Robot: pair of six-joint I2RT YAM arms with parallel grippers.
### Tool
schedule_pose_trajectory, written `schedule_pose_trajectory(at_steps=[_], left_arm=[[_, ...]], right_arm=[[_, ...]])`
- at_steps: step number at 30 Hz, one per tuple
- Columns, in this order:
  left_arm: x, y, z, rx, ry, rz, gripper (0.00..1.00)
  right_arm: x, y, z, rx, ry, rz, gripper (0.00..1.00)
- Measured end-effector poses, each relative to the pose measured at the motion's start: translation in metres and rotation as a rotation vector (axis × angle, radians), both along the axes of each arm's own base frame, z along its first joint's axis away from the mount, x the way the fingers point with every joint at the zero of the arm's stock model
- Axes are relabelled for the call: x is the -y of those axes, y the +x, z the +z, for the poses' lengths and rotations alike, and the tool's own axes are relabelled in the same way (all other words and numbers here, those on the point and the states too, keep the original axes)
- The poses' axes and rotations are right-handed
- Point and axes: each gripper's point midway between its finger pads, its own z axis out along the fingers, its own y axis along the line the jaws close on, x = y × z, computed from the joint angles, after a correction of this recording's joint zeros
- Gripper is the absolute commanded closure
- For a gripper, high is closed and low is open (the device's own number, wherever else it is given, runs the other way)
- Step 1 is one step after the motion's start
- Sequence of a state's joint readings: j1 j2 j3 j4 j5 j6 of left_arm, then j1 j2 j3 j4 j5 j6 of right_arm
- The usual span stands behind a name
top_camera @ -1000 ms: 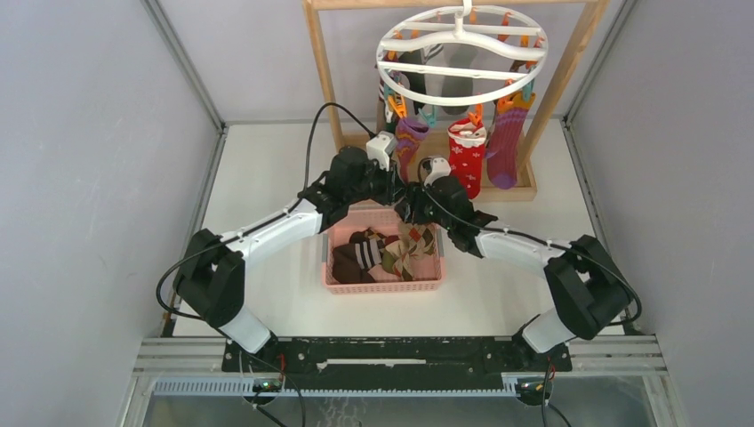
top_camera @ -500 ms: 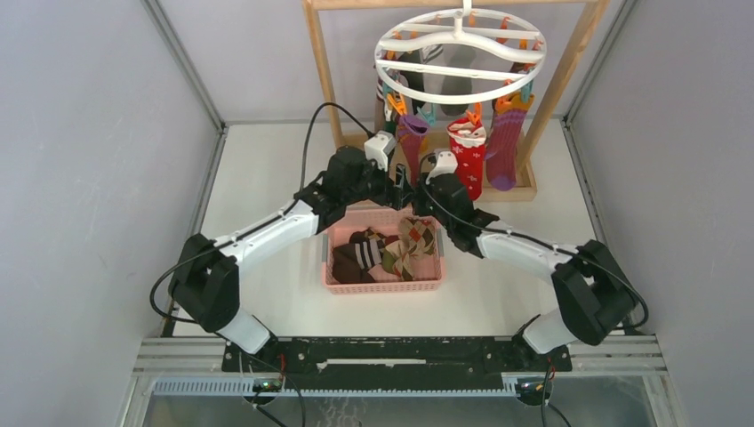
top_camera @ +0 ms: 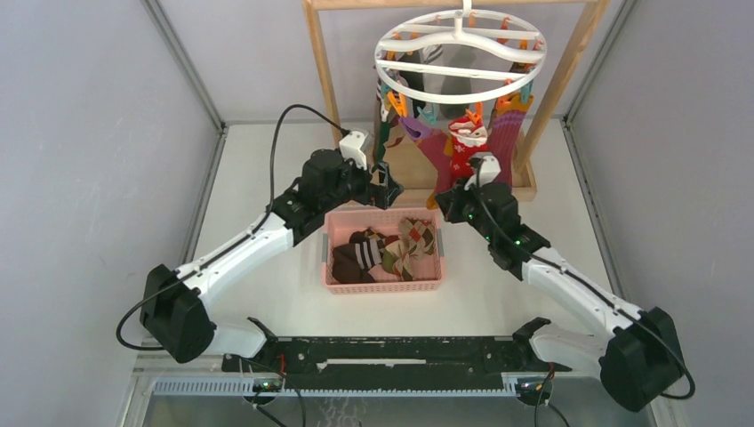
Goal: Remove the socks clipped to the hanger
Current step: Adjust the hanger on the clothesline.
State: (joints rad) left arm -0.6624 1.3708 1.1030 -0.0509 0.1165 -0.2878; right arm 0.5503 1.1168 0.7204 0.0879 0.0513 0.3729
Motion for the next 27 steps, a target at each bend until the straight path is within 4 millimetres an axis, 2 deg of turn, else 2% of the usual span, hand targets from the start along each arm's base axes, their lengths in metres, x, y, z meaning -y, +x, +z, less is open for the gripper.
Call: schedule_pose_trajectory(at_steps=[6,14,20,23,27], left_arm=[[-0.013,-0.004,0.006,0.013,0.004,0.038,0.0],[-0.017,-0.005,0.007,0.015,0.008,0.051,0.0],[-0.021,-0.006,0.007,0.012,0.015,0.063,0.0],[-0.021,-0.007,0.009,0.015,0.012,0.063,0.0],[-0.021,-0.007,0.009,0.015,0.012,0.062,0.0]], right_arm=[[0.043,-0.005,0.007,-0.013,0.055,-0.06,1.0],[0.1,0.009,0.016,-0.039,0.15,-0.189,1.0],[0.16,0.018,0.018,-0.068,0.251,-0.347,1.0],[0.184,0.019,0.02,-0.072,0.304,-0.408,1.0],[0.2,0.021,0.026,-0.067,0.371,-0.434,1.0]])
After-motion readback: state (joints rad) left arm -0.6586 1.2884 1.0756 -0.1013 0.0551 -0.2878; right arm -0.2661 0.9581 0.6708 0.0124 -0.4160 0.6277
